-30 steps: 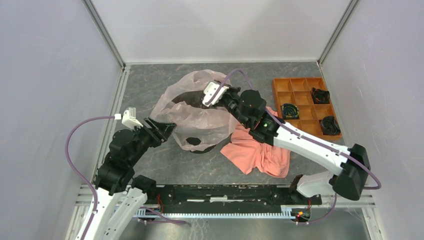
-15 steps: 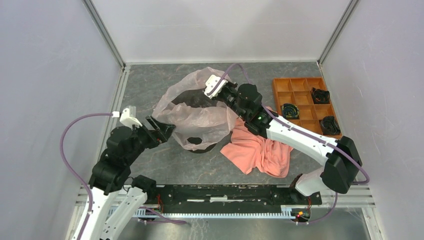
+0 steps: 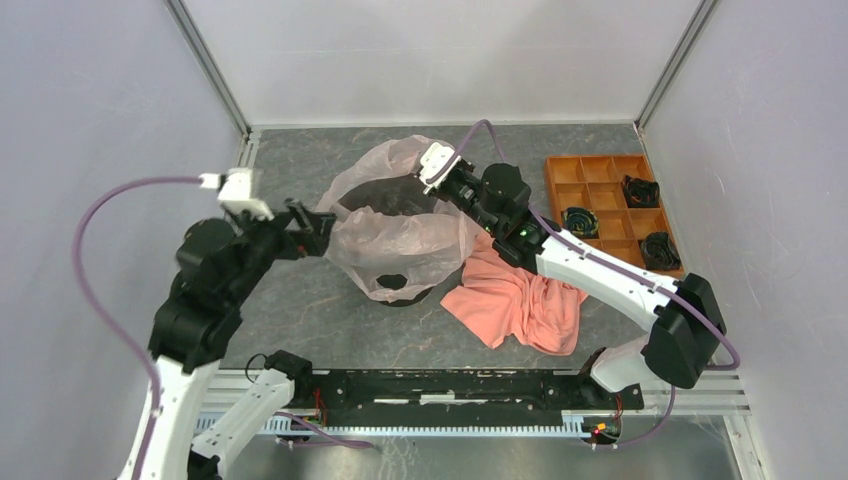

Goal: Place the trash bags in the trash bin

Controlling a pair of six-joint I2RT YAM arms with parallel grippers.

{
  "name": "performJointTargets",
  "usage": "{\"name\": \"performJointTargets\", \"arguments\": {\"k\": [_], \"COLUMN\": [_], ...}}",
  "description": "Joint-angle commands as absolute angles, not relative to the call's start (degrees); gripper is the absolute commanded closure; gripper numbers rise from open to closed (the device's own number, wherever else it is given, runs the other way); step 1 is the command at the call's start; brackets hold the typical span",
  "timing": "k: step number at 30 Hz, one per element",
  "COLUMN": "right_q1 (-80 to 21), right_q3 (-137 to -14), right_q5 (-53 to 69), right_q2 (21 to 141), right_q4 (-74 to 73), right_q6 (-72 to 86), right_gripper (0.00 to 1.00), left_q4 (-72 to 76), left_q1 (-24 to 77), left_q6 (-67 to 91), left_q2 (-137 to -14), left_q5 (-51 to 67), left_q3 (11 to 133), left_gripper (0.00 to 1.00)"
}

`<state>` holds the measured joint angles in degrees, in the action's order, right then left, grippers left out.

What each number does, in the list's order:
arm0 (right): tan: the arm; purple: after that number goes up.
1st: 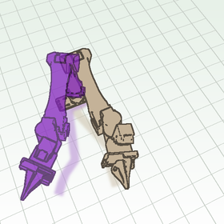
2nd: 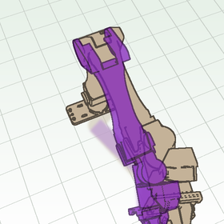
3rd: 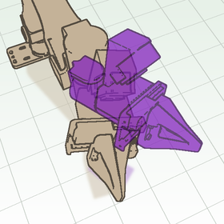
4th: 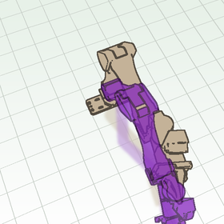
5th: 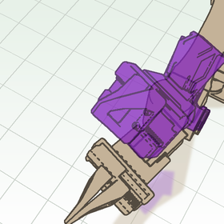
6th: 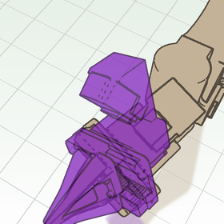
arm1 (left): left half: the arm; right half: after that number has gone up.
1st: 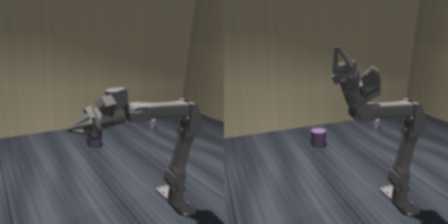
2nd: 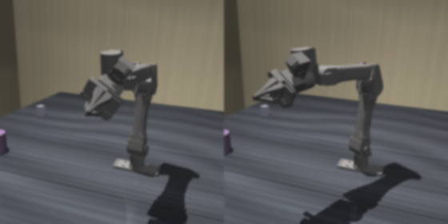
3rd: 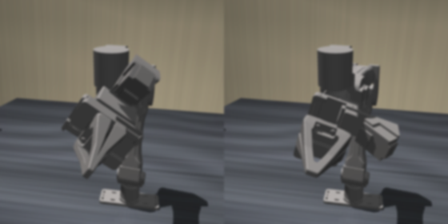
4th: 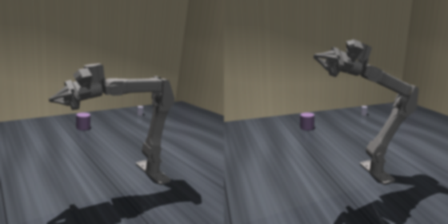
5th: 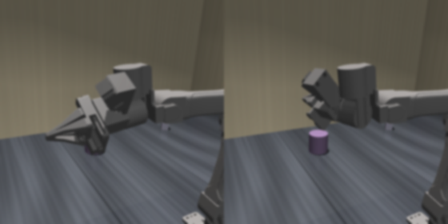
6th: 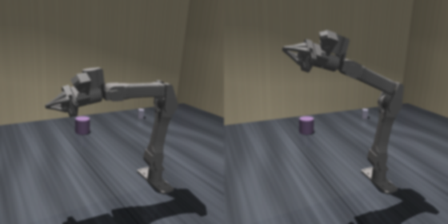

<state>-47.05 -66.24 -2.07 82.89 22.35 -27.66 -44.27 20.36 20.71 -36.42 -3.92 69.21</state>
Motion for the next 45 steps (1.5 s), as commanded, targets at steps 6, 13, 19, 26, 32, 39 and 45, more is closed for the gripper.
{"name": "performJointTargets", "arguments": {"k": [6,13,19,26,32,39,45], "right_q1": [-46.6,-46.5,-46.4,-46.5,-46.5,-46.5,-46.4], "right_q3": [-69.1,-68.8,-69.2,-69.9,-70.0,-70.9,-72.4], "right_q5": [3.5,5.8,6.5,6.4,6.7,8.4,9.5], "right_q2": [81.2,81.0,80.9,80.2,80.1,80.4,80.4], "right_q4": [25.5,25.5,24.7,24.6,24.3,24.3,23.1], "right_q6": [-22.4,-20.8,-20.8,-20.8,-20.7,-18.4,-17.6], "right_gripper": [0.95,0.95,0.95,0.94,0.94,0.94,0.94], "left_q4": [-9.7,-0.3,-4.4,-21.6,-24.8,-11.3,-12.2], "left_q1": [20.3,20.3,20.3,20.3,20.3,20.3,20.3], "left_q6": [-10.2,-15.9,-14.8,-7.9,-1.4,-13.8,-24.1], "left_q2": [-46.6,-52.1,-53.6,-50.8,-44.6,-46.0,-52.7], "left_q5": [13.8,9.5,15.5,-2.7,-5.5,23.9,33.0], "left_q3": [58.3,59.0,63.7,67.7,66.0,66.6,70.0], "left_gripper": [0.01,0.06,0.01,0.05,0.0,0.01,0.01]}}
